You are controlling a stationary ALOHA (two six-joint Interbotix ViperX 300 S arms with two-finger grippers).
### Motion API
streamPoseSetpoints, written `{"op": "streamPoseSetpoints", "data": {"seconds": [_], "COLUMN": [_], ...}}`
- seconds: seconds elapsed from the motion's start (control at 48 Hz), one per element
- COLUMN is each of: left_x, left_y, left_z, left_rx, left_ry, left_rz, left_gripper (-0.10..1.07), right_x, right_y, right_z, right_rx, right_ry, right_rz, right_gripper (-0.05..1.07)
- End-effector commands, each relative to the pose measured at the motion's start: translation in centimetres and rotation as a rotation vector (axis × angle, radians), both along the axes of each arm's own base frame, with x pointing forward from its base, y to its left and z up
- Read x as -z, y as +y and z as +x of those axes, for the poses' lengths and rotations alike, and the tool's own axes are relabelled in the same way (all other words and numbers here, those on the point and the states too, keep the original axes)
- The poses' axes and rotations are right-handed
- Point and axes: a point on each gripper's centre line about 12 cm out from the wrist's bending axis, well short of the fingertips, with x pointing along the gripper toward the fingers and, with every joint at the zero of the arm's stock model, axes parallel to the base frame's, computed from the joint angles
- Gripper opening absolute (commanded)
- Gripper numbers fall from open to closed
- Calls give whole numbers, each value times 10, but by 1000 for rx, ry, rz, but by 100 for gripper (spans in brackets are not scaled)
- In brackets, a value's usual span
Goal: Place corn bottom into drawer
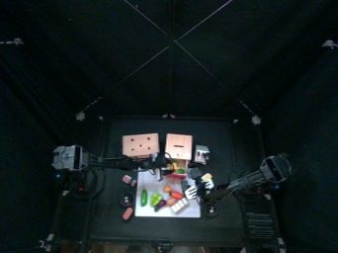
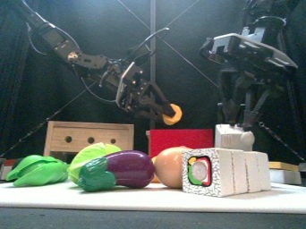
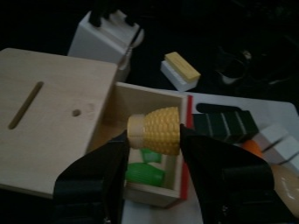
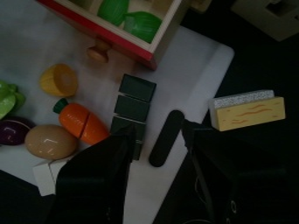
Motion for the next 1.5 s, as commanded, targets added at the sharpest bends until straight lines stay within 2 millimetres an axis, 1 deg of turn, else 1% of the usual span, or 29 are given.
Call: {"op": "streamPoseSetpoints", "data": {"seconds": [0.0, 0.229, 0.542, 0.833, 1.0, 1.479], "left_x": [-10, -5, -4, -4, -9, -10], "left_y": [5, 6, 6, 6, 4, 3], "left_z": [8, 7, 8, 7, 7, 8], "left_rx": [-10, -11, -10, -9, -4, -2], "left_ry": [-35, -12, -6, -4, -16, -24], "left_rz": [6, 2, 2, 3, 5, 7], "left_gripper": [77, 80, 88, 88, 88, 88], "right_x": [-11, -10, -10, -10, -10, -12], "right_y": [0, 0, -1, -1, -2, -1], "right_z": [0, 0, 0, 0, 0, 2], "right_rx": [-1, 1, 4, 5, 5, -5], "right_ry": [-32, -31, -30, -28, -29, -32], "right_rz": [10, 12, 12, 12, 11, 11], "right_gripper": [82, 82, 82, 82, 82, 82]}}
